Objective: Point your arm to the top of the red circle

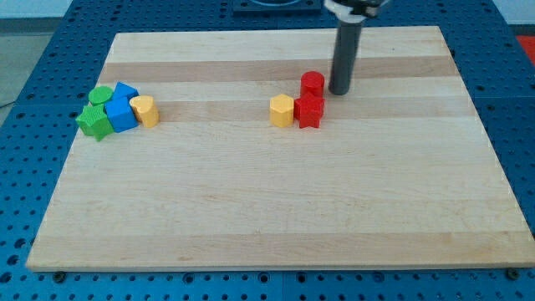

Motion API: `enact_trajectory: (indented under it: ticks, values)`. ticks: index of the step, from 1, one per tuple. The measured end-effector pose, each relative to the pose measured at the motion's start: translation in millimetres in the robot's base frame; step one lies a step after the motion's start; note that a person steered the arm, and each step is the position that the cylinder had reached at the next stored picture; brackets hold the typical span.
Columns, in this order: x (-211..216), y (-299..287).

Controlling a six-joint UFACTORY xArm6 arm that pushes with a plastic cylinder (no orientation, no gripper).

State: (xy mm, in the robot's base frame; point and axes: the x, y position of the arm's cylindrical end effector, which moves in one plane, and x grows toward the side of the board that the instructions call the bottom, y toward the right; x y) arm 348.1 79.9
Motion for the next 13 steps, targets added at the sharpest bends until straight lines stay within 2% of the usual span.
enact_trajectory:
  ticks: [1, 2, 3, 4, 5, 7, 8, 9, 10, 11, 13]
  values:
    - [0, -37]
    - [0, -40]
    - [-27, -1]
    - [-61, -10]
    - [-61, -38]
    - [-11, -41]
    - [-18, -41]
    - [-64, -57]
    - [-74, -101]
    - [-48, -119]
    - [-4, -119]
